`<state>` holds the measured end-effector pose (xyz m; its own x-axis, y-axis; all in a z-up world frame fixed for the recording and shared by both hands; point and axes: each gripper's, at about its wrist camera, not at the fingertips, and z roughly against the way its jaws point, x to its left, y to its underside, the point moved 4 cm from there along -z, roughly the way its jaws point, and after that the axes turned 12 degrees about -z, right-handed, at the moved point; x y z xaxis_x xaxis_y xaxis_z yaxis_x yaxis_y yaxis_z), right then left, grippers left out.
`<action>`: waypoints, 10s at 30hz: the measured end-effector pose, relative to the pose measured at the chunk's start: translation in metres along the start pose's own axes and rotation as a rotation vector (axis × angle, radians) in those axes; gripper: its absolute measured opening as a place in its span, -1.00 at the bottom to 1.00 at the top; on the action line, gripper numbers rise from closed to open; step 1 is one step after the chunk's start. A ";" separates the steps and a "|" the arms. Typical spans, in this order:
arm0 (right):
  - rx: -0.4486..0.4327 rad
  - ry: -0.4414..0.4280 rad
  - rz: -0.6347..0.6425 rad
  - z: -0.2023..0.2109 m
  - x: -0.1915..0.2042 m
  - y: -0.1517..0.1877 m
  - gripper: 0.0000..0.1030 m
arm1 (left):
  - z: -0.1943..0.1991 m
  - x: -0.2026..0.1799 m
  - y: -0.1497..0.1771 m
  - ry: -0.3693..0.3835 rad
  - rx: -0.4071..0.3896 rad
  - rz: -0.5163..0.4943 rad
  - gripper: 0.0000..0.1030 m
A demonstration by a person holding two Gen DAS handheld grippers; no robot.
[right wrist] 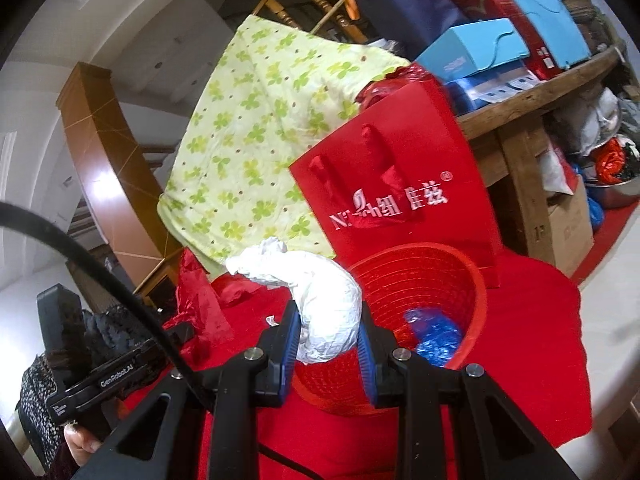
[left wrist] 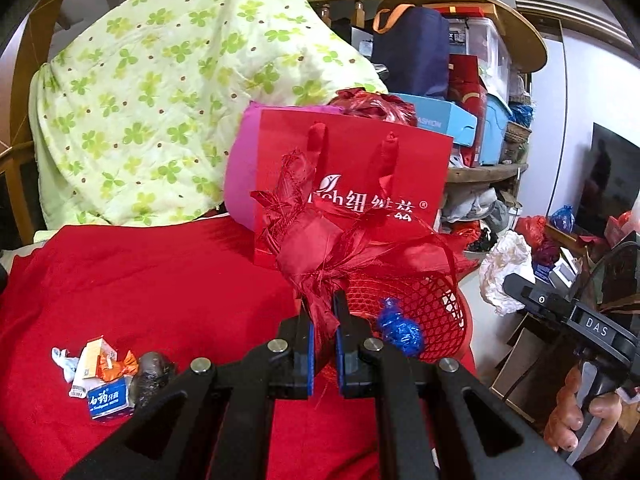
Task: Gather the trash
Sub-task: 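Carry both items to the red mesh basket and open the left tool, then open the right tool over the basket while the left tool returns to the pile, then grasp the black plastic bag with the right tool, then lift the black bag with the right tool while the left tool grasps the blue toothpaste box, then carry the black bag and blue toothpaste box over the red mesh basket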
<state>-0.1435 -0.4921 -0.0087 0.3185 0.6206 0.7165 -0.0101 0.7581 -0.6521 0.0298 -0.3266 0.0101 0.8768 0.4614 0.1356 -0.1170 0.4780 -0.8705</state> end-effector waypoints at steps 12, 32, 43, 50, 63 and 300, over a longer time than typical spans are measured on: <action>0.004 0.052 -0.067 -0.007 -0.026 -0.006 -0.43 | -0.045 -0.022 -0.007 0.105 0.064 0.032 -0.81; 0.117 0.084 -0.151 -0.046 -0.048 0.005 0.32 | -0.068 -0.022 0.013 0.115 0.112 0.023 0.13; 0.048 0.026 0.008 -0.033 0.000 0.013 0.32 | -0.022 0.048 0.066 -0.055 0.128 0.085 0.16; 0.095 -0.084 0.130 -0.037 0.060 0.039 0.32 | 0.030 0.130 0.130 -0.278 0.166 0.160 0.20; 0.348 -0.182 0.224 -0.097 0.134 0.126 0.32 | 0.093 0.254 0.219 -0.537 0.178 0.358 0.20; 0.039 -0.002 0.137 -0.001 0.044 0.011 -0.30 | 0.029 0.035 -0.012 0.047 -0.130 0.144 0.20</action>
<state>-0.1281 -0.4569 0.0159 0.3097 0.7190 0.6222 -0.0901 0.6737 -0.7335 0.0484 -0.2944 0.0389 0.8766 0.4810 -0.0143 -0.1842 0.3078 -0.9334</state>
